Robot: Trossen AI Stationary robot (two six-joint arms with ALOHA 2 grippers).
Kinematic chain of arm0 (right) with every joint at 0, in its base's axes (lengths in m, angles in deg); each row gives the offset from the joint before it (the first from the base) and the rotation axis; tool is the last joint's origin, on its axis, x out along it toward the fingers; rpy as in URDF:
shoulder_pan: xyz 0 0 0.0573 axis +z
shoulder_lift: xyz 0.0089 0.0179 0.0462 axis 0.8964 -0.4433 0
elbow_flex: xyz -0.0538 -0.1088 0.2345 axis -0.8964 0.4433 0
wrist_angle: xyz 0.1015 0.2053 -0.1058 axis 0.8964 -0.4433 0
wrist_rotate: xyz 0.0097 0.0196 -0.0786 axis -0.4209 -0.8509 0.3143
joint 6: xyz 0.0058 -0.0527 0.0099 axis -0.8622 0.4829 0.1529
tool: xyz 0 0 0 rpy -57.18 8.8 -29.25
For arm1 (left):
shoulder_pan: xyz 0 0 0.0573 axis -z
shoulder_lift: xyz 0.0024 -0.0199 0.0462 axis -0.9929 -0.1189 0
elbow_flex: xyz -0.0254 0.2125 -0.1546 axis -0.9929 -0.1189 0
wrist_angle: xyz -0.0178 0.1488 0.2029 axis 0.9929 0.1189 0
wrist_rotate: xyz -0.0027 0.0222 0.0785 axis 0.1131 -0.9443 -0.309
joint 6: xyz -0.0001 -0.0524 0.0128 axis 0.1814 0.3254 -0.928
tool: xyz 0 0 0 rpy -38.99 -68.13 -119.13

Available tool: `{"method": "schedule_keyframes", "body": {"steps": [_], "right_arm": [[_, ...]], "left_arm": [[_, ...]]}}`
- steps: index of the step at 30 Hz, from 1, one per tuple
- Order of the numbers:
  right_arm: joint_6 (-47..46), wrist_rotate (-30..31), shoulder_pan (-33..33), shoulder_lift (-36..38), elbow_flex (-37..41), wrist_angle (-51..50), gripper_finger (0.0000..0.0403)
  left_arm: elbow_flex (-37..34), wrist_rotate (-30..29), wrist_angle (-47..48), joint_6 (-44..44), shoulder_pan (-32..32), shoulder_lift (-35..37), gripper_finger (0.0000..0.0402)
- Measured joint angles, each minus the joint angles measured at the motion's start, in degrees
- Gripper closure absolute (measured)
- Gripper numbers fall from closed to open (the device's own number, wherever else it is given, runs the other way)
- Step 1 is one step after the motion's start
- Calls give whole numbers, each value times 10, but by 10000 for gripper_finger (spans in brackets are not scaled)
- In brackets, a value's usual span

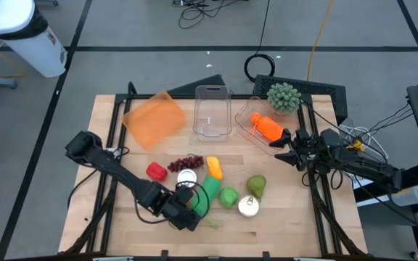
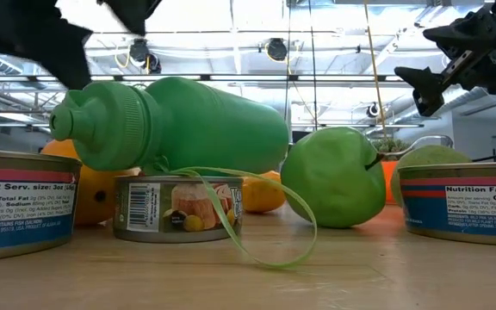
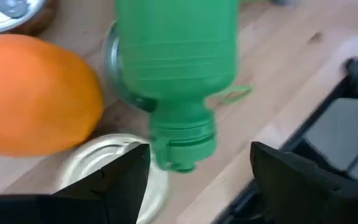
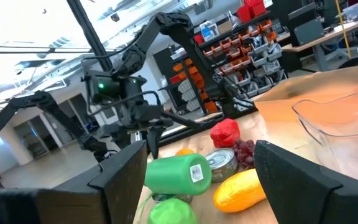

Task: Pick & Place Food Item
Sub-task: Put the green tumbler into the right transparent bin

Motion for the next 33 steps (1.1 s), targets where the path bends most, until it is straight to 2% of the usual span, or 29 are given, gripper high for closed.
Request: {"method": "schedule_keyframes", "body": {"steps": [9,17,30,33], "right_arm": [[0,-1,0,-2,0,-1,124],[0,-2,0,-4,0,-2,124],[1,-2,0,-21,0,4,124],[1,-2,0,-24,0,3,124]], "left_arm": [[0,-7,-4,-10,-12,-16,117],[0,4,-50,-45,-16,-36,117],[0,56,-51,-45,-34,-75,117],[0,75,-55,-53,-40,-76,131]]}}
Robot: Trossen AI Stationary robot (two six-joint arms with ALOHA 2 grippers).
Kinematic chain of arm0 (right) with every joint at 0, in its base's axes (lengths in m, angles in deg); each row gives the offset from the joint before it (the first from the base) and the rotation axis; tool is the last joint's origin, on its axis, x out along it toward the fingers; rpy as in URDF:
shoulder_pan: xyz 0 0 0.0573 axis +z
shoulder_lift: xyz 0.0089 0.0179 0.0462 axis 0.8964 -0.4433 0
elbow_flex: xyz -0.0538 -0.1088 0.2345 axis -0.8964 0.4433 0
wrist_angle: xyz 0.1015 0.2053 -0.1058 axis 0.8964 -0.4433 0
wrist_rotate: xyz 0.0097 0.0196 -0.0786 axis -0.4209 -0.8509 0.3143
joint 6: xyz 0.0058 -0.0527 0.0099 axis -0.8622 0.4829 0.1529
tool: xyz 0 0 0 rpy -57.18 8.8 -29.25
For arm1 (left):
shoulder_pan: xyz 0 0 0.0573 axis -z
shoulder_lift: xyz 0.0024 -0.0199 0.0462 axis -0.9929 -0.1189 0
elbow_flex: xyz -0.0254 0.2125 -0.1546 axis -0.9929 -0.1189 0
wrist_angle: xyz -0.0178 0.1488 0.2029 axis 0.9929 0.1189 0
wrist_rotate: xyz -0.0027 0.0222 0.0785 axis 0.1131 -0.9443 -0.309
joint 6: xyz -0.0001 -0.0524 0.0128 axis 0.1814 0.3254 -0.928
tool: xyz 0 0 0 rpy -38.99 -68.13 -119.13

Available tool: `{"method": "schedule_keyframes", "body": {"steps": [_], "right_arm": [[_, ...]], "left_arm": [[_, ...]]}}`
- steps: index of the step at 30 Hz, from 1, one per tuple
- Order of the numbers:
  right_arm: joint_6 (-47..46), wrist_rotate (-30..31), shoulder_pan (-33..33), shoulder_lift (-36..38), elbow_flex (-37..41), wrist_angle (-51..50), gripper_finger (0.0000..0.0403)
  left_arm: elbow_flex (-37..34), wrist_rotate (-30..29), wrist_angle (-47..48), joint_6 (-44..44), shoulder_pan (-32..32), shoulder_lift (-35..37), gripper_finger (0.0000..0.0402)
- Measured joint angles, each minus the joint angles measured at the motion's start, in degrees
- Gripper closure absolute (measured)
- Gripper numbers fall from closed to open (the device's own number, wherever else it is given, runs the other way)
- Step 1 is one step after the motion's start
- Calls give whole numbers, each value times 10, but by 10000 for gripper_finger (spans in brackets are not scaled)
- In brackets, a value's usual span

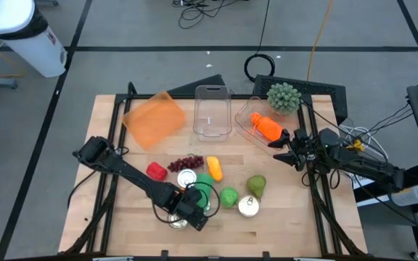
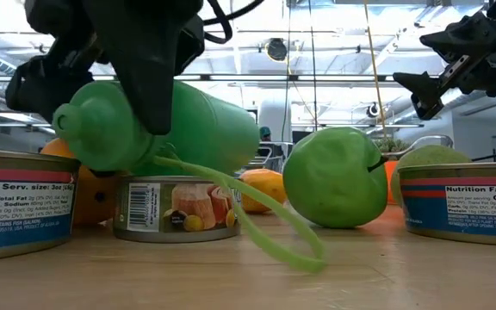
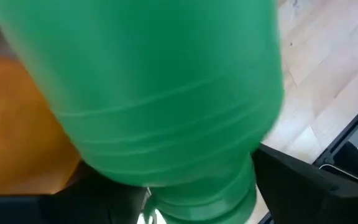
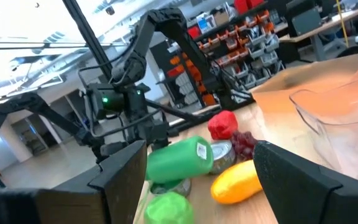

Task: Pick & Place Food Item
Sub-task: Put the green tumbler into the right transparent bin

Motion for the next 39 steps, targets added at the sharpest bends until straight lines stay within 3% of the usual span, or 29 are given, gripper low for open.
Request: {"method": "schedule_keyframes", "body": {"steps": [4,12,18,24,30,39], "right_arm": [[0,0,0,-1,0,0,124],[-35,-2,0,-1,0,-24,124],[-43,-2,0,-1,0,1,124],[-31,5,0,-1,0,21,124],[-46,35,0,-12,0,-14,124],[7,60,0,-41,0,31,124]], "left_arm": [[0,1,-3,-9,-2,0,178],[0,-12,-2,-30,-7,26,179],[0,-45,-16,-100,-17,83,179],[0,-90,-20,-259,-55,130,179],[0,-150,-109,-531,-109,135,179],[0,-115,-241,-764,-202,134,179]]}}
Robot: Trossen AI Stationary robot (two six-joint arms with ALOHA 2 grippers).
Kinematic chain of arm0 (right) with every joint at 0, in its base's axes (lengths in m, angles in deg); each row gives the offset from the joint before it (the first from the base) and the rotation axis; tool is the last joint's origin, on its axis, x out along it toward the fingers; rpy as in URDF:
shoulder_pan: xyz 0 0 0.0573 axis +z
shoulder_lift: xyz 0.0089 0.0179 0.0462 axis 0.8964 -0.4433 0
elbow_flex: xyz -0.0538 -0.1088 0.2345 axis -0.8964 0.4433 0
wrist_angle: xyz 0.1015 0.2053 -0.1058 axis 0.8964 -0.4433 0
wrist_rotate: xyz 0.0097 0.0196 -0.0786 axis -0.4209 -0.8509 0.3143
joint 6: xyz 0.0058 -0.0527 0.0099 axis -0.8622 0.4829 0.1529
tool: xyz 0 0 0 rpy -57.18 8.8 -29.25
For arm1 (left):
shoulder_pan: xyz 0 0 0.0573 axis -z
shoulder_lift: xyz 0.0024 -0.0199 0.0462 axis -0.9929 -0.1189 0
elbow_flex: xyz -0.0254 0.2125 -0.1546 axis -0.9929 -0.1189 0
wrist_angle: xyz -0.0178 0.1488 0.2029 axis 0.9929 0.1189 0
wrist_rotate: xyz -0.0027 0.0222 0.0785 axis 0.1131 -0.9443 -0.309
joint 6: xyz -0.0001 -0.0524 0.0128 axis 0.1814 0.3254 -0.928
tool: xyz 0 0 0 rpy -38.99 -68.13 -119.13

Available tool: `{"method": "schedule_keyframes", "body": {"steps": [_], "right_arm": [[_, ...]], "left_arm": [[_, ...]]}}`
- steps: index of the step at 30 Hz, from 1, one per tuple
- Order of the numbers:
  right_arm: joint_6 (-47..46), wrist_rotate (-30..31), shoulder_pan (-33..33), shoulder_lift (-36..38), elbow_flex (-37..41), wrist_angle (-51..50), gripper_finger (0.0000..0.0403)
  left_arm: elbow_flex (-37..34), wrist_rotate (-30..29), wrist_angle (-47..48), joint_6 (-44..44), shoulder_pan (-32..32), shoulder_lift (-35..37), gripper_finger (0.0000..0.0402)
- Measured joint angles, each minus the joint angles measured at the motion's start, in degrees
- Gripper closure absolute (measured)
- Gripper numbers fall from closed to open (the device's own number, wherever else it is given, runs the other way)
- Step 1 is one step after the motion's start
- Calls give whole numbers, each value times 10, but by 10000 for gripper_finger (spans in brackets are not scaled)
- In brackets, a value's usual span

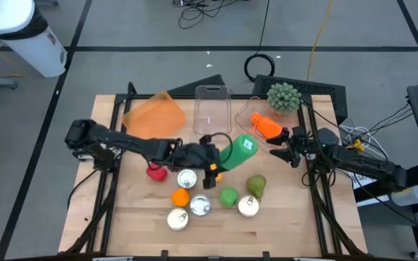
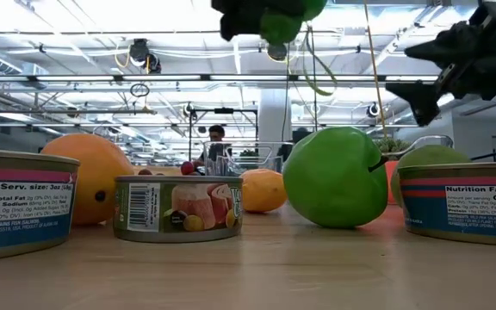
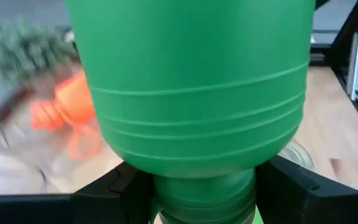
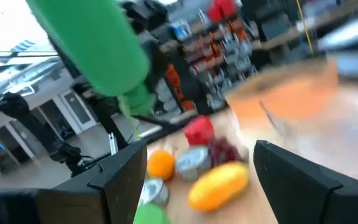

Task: Pick & Place Food Item
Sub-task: Put the green tumbler into the right transparent bin

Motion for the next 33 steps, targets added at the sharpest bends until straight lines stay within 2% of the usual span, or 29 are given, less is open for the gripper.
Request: {"method": "schedule_keyframes", "body": {"steps": [5,8,10,15,18,22,27,33], "right_arm": [[81,1,4,-39,0,148,124],[97,18,20,-74,-2,260,116],[105,16,31,-99,-10,300,102],[178,18,75,-185,-49,318,52],[207,69,99,-245,-77,355,34],[247,122,114,-315,-100,392,28],[206,111,117,-399,-148,394,28],[211,104,131,-497,-221,425,23]], "left_arm": [[-1,44,-57,-50,-46,-22,179],[-1,75,-73,-64,-65,-30,179],[0,86,-88,-73,-77,-39,179],[-1,132,-132,-73,-103,-56,179],[0,149,-157,-76,-108,-67,179],[0,149,-160,-78,-109,-74,179],[0,148,-171,-89,-109,-72,179],[0,149,-174,-102,-109,-72,175]]}}
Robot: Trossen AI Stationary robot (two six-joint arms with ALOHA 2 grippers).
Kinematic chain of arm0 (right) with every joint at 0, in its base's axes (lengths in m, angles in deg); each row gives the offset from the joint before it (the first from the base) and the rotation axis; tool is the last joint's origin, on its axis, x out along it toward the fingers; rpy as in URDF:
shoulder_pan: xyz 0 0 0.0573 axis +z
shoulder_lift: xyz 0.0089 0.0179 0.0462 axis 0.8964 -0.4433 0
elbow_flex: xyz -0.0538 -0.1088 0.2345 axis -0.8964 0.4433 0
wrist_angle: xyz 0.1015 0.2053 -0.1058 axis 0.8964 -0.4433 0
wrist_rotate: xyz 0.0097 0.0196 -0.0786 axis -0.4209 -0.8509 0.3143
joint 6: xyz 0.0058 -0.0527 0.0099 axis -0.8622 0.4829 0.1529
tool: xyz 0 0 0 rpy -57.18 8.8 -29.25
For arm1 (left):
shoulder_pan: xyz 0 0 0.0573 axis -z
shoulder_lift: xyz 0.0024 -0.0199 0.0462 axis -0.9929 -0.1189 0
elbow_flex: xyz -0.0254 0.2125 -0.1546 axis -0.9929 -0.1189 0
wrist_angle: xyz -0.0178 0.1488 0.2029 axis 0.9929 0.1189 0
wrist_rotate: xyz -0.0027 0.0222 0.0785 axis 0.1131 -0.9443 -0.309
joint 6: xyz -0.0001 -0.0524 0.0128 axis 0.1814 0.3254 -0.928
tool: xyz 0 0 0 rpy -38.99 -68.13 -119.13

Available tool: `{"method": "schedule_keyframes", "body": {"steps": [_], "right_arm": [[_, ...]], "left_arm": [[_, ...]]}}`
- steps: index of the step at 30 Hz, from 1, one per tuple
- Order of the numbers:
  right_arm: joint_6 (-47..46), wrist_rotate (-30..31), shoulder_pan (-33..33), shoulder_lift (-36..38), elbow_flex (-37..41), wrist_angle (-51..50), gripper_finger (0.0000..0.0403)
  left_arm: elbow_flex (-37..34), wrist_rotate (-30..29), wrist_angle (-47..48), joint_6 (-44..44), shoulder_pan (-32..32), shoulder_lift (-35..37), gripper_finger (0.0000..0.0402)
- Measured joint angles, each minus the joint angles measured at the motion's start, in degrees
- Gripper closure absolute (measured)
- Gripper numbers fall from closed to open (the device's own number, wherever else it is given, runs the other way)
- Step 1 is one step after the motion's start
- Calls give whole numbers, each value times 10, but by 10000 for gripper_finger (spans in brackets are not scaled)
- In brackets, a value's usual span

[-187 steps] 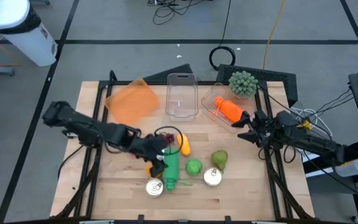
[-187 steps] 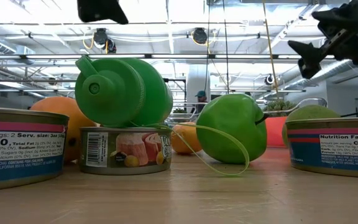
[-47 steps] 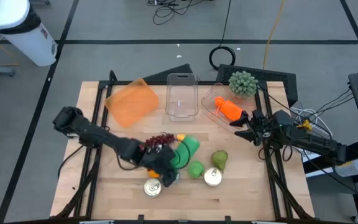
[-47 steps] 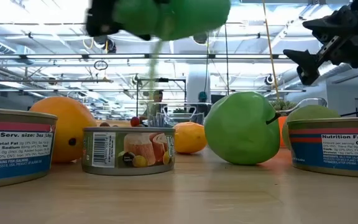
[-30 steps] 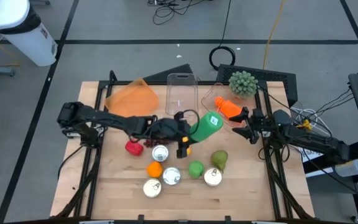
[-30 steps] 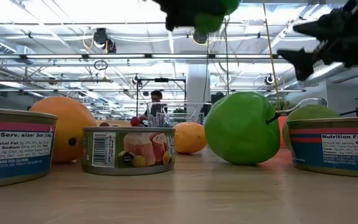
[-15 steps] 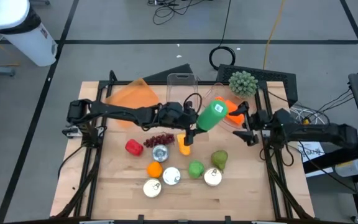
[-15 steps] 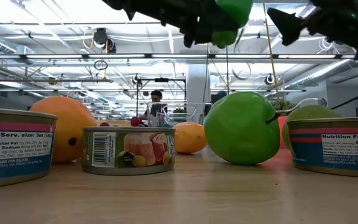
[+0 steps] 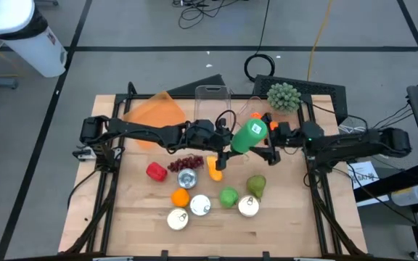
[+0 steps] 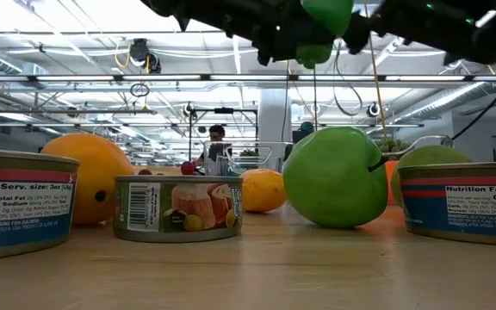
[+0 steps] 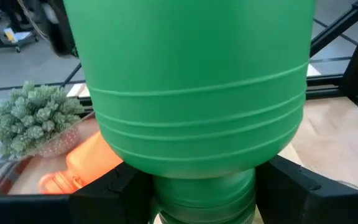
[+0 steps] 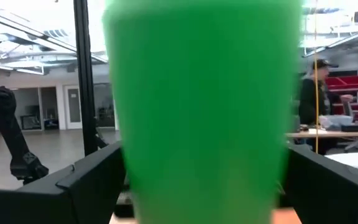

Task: Pick & Place Food Item
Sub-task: Put the green tumbler into the right transparent bin

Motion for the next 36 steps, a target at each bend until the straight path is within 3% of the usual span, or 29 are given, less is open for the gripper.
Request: {"method": "schedule_keyframes", "body": {"steps": [9,12,16,21,25,30,33,36], "right_arm": [[19,0,12,-96,-70,-2,54],[17,1,10,-89,-71,-12,89],[12,1,10,-64,-71,-28,139],[13,-1,10,-15,-71,-70,161],[29,46,8,43,-71,-169,151],[52,180,-18,101,-98,-396,148],[67,226,-45,100,-139,-540,152],[94,244,-81,81,-150,-620,152]], "left_arm": [[0,-1,13,36,1,2,165],[0,0,28,78,0,13,148],[0,0,84,70,-5,47,122],[0,-1,140,59,-10,95,103],[0,-2,178,45,-10,148,95],[-35,-24,196,29,-10,216,93],[-90,-77,157,31,-10,252,96],[-154,-123,87,39,-10,276,99]]}}
